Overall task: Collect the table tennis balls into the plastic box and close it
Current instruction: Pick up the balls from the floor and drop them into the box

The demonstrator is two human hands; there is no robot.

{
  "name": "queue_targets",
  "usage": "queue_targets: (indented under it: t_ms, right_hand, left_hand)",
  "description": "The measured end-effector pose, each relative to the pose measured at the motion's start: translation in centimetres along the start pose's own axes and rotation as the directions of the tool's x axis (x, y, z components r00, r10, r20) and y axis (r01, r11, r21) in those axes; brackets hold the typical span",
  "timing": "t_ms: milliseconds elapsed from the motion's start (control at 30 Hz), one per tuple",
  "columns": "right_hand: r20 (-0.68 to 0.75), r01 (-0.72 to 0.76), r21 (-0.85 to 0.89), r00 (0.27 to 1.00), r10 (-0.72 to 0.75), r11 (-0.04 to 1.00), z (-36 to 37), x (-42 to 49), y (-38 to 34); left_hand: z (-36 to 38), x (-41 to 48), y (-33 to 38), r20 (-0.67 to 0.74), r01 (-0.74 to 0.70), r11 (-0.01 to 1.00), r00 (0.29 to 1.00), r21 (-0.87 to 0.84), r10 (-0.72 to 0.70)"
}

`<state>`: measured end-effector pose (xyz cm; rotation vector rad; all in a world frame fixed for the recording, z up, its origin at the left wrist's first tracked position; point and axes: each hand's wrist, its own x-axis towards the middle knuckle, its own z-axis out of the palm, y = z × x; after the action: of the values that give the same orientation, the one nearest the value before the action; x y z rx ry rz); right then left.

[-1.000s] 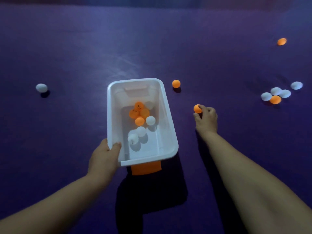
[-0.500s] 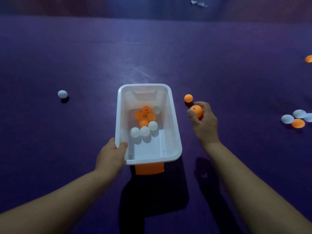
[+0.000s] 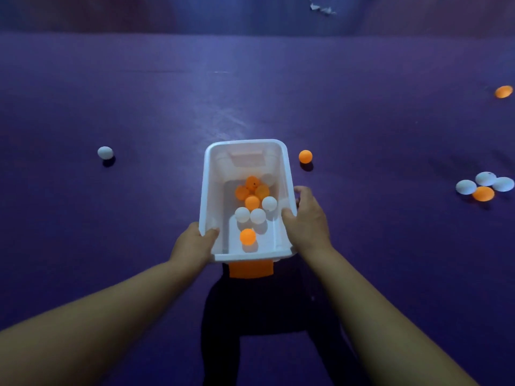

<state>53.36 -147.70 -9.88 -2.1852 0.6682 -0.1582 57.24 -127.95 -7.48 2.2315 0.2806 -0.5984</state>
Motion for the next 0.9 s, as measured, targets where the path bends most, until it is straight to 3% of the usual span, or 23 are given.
queue_targets:
  t_ms: [67, 133, 167, 233, 300, 367, 400, 533, 667, 833, 900]
  right_hand:
    - [0.019, 0.001, -0.023, 1.000, 0.000, 1.000, -0.3, -0.2, -0.4]
    - [0.026, -0.010, -0.112, 1.000, 0.013, 0.994, -0.9, -0.5, -1.0]
    - [0.014, -0.016, -0.149, 1.000, 0.018, 0.989, -1.3, -0.8, -1.4]
    - [-0.019, -0.017, -0.195, 1.000, 0.014, 0.981, -2.4, -1.0, -2.2]
    - [-0.018, -0.009, -0.249, 1.000, 0.005, 0.969, -3.4, -1.2, -2.9]
    - [0.013, 0.001, -0.306, 1.000, 0.003, 0.952, -4.2, -1.2, -3.5]
    - [0.034, 0.011, -0.326, 0.999, 0.000, 0.945, -4.5, -1.2, -3.8]
    - [0.115, 0.081, -0.361, 0.993, -0.042, 0.929, -5.2, -0.2, -5.0]
    - [0.135, 0.089, -0.368, 0.990, -0.042, 0.926, -5.2, 1.7, -6.2]
    - [0.139, 0.014, -0.372, 0.989, 0.040, 0.928, -5.5, 4.0, -7.1]
    - [0.148, -0.001, -0.353, 0.987, 0.057, 0.936, -5.2, 5.1, -7.8]
  left_hand:
    - [-0.4, 0.3, 0.8, -0.020, -0.006, 0.988, 1.000, 0.157, 0.009]
    - [-1.5, 0.3, 2.4, -0.048, -0.078, 0.898, 0.993, 0.433, 0.109]
    - [-2.2, 0.2, 3.5, -0.025, -0.152, 0.827, 0.980, 0.542, 0.197]
    - [-4.0, -0.1, 6.4, 0.179, -0.351, 0.622, 0.929, 0.700, 0.323]
    - [-6.1, -0.1, 9.3, 0.425, -0.487, 0.372, 0.873, 0.790, 0.240]
    - [-8.3, 0.3, 11.4, 0.497, -0.515, 0.202, 0.857, 0.833, 0.134]
    - [-9.2, 0.6, 12.2, 0.494, -0.516, 0.165, 0.855, 0.840, 0.159]
    - [-9.7, 1.9, 13.0, 0.403, -0.540, 0.184, 0.777, 0.822, 0.483]
    - [-6.9, 4.7, 12.3, 0.440, -0.640, 0.173, 0.675, 0.748, 0.592]
    - [-6.5, 10.8, 10.0, 0.274, -0.630, 0.445, 0.724, 0.636, 0.633]
    - [-7.0, 13.6, 9.0, 0.230, -0.669, 0.438, 0.669, 0.601, 0.707]
